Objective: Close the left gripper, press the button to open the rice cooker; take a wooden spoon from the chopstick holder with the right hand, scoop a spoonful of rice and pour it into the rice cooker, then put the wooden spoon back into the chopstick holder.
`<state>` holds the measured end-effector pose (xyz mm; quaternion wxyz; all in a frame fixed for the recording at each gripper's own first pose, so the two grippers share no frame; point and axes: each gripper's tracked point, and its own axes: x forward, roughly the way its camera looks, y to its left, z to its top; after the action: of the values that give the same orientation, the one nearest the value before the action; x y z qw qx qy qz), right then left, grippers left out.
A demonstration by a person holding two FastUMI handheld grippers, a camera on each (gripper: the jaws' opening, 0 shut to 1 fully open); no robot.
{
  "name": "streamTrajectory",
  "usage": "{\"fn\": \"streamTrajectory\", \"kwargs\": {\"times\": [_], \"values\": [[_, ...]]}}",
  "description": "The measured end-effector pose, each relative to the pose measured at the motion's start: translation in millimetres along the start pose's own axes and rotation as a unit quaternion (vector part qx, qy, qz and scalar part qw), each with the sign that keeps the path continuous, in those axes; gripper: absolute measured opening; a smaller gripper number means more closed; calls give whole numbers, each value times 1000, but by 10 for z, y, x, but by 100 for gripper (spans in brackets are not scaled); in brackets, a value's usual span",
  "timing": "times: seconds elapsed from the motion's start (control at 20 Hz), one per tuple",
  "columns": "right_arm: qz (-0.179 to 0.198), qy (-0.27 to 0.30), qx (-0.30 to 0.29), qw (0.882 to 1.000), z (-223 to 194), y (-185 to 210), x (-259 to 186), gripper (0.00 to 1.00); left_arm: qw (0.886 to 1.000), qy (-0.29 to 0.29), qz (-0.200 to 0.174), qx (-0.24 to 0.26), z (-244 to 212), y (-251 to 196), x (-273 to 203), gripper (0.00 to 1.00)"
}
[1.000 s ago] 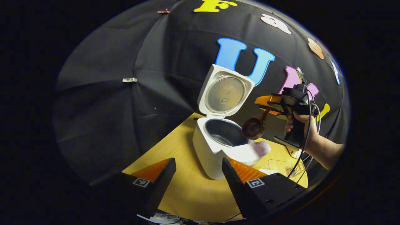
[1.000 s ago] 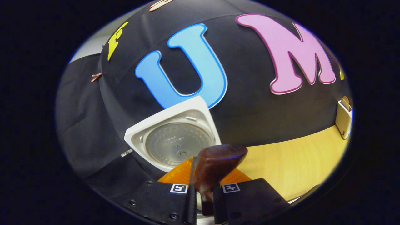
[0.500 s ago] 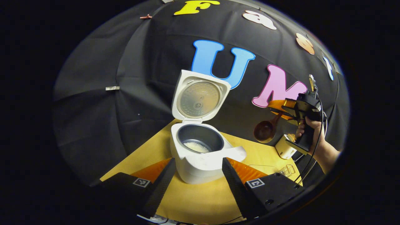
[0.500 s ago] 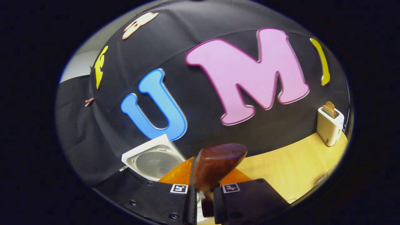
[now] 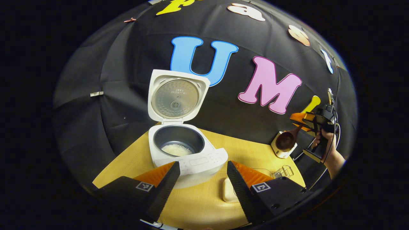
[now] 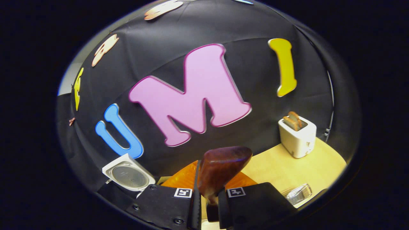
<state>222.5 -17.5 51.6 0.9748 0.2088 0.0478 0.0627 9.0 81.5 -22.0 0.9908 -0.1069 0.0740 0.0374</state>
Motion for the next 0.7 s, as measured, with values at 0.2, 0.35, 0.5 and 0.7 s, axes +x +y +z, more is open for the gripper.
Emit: {"fn": "streamTrajectory", "kwargs": {"times": [0.2, 0.35, 0.5, 0.7], "values": [[-45, -10, 7, 999, 150, -682, -136, 25, 1000, -7, 3, 9, 96, -132, 95, 96], [-76, -9, 10, 997, 170, -1171, -201, 25, 1000, -8, 3, 9, 105, -280, 159, 96], [-102, -1, 21, 995, 71, -1577, -226, 25, 1000, -2, 6, 22, 51, -416, 190, 96], [-130, 24, 26, 991, -257, -2050, -207, 25, 1000, 14, 8, 10, -48, -543, 216, 96]]}}
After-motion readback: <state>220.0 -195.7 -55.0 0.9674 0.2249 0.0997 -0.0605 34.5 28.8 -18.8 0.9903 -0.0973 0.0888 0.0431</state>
